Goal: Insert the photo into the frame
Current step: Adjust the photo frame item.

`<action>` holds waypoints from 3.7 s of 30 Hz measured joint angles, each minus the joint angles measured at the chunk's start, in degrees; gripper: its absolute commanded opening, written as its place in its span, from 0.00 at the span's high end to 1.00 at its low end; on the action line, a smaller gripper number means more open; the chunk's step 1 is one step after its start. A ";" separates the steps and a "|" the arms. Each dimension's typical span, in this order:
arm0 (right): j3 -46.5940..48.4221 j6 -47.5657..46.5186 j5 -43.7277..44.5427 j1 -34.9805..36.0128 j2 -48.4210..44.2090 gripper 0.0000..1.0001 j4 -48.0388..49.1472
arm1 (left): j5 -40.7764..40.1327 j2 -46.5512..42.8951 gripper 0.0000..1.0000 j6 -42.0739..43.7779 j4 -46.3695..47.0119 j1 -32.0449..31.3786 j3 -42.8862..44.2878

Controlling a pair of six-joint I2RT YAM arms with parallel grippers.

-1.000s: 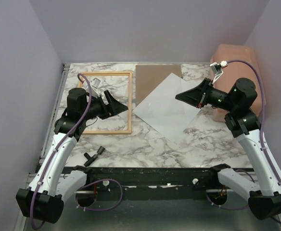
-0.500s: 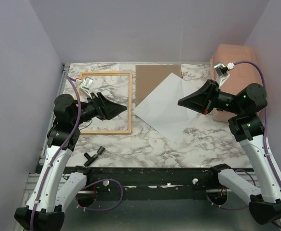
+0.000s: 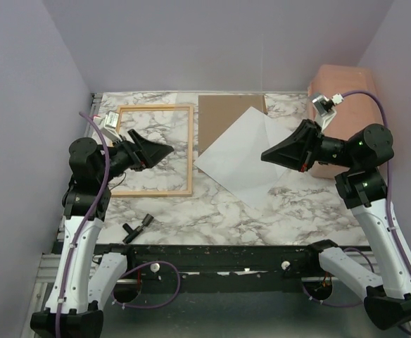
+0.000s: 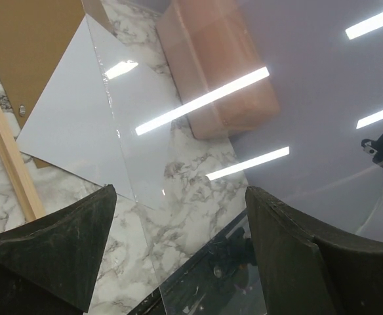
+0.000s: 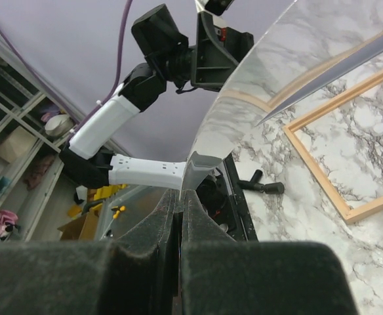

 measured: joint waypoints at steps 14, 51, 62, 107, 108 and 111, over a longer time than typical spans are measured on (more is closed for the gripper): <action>-0.28 2.93 -2.25 0.00 -0.81 0.99 4.76 | 12.28 7.10 0.18 -10.49 21.38 4.55 -5.25; -1.64 -17.44 6.99 -0.07 1.11 0.99 -17.75 | 18.82 0.57 0.29 -9.75 25.07 7.80 -2.51; -1.07 -18.49 22.99 0.15 0.87 0.99 -22.01 | 19.04 -3.82 0.31 -4.31 16.31 7.28 -0.74; -4.59 -15.87 23.61 0.20 4.92 0.08 -15.32 | 14.03 -7.32 1.00 -4.24 12.31 7.26 -2.38; -4.59 -16.17 23.93 0.20 5.29 0.08 -15.43 | 14.12 -7.30 1.00 -4.22 12.04 7.26 -2.38; -4.59 -16.70 24.00 0.20 7.02 0.06 -15.61 | 14.73 -7.32 1.00 -4.15 11.41 7.26 -2.38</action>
